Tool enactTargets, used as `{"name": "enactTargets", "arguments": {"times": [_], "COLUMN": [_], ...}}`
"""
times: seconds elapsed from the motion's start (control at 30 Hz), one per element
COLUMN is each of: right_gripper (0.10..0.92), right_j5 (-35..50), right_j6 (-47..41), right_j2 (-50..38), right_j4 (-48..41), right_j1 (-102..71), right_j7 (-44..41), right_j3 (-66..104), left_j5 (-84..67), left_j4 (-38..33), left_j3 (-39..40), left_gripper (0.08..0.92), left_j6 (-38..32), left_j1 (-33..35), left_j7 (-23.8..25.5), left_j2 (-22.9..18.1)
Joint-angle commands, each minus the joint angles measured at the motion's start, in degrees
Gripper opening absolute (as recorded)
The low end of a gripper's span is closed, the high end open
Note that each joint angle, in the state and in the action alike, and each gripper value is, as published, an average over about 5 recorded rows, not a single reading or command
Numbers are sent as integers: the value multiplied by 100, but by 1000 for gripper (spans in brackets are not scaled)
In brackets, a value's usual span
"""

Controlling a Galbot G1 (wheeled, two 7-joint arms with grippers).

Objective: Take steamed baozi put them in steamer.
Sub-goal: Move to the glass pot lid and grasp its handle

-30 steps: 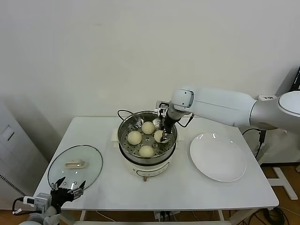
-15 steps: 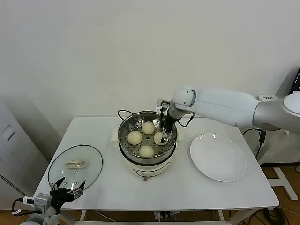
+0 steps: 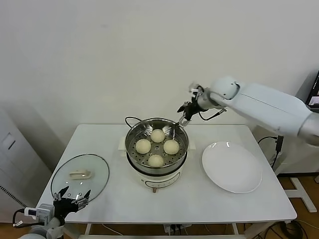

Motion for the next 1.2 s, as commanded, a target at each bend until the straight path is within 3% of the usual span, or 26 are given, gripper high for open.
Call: {"name": "enactTargets", "arguments": {"times": [0.03, 0.37, 0.8, 1.2], "right_gripper": [823, 823, 823, 823], "right_j5": [-52, -753, -1461, -1972], "right_j6": [1204, 2202, 2541, 2716], "right_j2": [-986, -831, 246, 1088], "right_j4": [174, 393, 1079, 1017], "right_j1": [-2253, -4786, -7351, -8310], "right_j7": [1855, 2881, 3113, 2441], "right_j3": [3020, 5969, 8378, 9632], "left_j5": [-30, -88, 232, 3394], "left_j4": [-2, 32, 241, 1304], "left_j3": [14, 135, 113, 96], "left_gripper": [823, 823, 823, 823], "left_j6": [18, -83, -583, -1839], "left_j1": [-72, -252, -330, -237], "left_j7": [-28, -54, 71, 223], "left_j2": [-15, -74, -124, -41]}}
